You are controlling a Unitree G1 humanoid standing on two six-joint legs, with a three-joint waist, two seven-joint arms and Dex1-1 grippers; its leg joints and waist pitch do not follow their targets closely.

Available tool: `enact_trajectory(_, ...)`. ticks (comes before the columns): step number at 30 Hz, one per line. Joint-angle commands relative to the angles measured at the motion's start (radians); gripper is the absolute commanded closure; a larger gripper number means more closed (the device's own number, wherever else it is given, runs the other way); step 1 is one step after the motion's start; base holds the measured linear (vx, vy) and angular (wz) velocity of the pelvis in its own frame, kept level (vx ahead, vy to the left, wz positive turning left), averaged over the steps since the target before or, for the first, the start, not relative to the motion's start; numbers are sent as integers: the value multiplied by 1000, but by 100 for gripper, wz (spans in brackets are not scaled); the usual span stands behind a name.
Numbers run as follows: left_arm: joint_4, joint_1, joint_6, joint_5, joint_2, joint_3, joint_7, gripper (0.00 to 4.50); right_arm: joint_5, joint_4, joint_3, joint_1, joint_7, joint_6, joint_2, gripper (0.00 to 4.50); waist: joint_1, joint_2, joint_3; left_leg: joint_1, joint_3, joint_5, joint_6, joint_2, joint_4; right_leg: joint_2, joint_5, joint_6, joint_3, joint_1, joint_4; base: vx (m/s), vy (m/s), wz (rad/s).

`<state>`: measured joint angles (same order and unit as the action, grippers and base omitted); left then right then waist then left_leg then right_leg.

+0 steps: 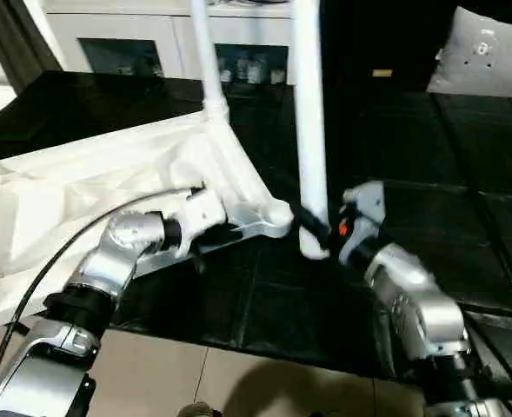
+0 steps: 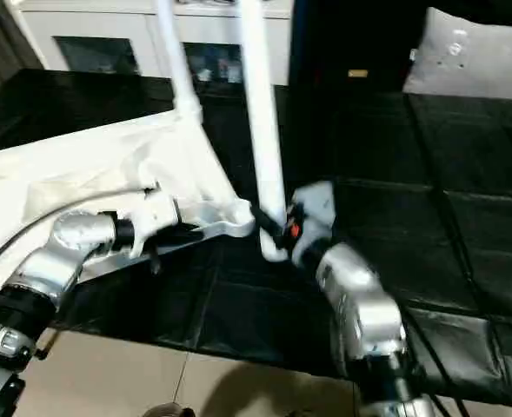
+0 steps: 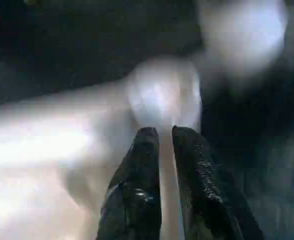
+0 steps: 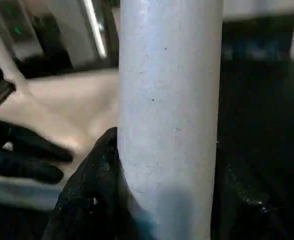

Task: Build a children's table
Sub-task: Insert table leg to table base

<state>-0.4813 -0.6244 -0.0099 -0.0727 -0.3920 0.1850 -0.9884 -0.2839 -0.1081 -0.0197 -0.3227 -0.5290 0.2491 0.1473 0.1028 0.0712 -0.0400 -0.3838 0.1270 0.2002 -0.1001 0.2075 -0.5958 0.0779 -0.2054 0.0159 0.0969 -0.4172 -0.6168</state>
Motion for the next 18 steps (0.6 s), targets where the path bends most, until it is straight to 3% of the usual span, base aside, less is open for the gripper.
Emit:
enact_trajectory(1,51,-47,59,-53,13,-41,21,355,-21,46,-3,-21,-13,-4,-6,262,2,-1,70,13,19,28,61,14,56,60,136,261,-51,82,40,0,0,0)
enact_trajectory(4,18,-107,108,-24,46,-68,132,336,-18,61,-18,-32,-14,11,-11,262,0,-5,57,13,22,113,30,12,67,61,-46,210,-51,85,60,-43,2,-3)
enact_trajectory(5,27,-164,163,-31,98,-96,217,322,3,58,-39,-41,0,22,-18,262,-1,-8,50,14,24,151,13,10,72,62,-141,184,-52,87,71,-59,3,-5)
enact_trajectory(7,36,-178,183,-40,114,-104,234,306,13,54,-46,-43,5,23,-19,262,2,-9,55,23,25,159,1,11,71,66,-205,162,-56,85,79,0,0,0)
enact_trajectory(8,62,-193,216,-62,136,-112,252,304,23,45,-53,-45,10,22,-19,262,2,-10,58,14,23,126,0,10,70,64,-180,159,-56,89,74,0,0,0)
enact_trajectory(12,177,-209,310,-103,191,-98,272,263,48,28,-68,-43,18,20,-20,262,2,-14,65,7,24,51,22,5,62,57,-40,183,-56,88,62,0,0,0)
enact_trajectory(13,214,-209,331,-113,206,-86,270,261,56,24,-73,-41,23,19,-19,262,2,-7,66,8,24,44,22,7,61,59,-26,189,-56,89,58,0,0,0)
enact_trajectory(14,244,-207,347,-123,216,-78,267,255,62,21,-76,-40,29,19,-18,262,1,-10,68,8,24,30,32,6,58,57,0,192,-55,88,59,0,0,0)
enact_trajectory(15,294,-200,371,-139,226,-65,252,230,70,18,-78,-37,39,23,-18,262,2,-6,69,8,23,21,38,7,56,57,21,199,-55,88,57,0,0,0)
enact_trajectory(18,365,-187,402,-165,221,-45,219,219,80,11,-75,-37,52,24,-16,262,3,-8,69,6,23,21,42,7,57,57,35,210,-54,90,54,0,0,0)
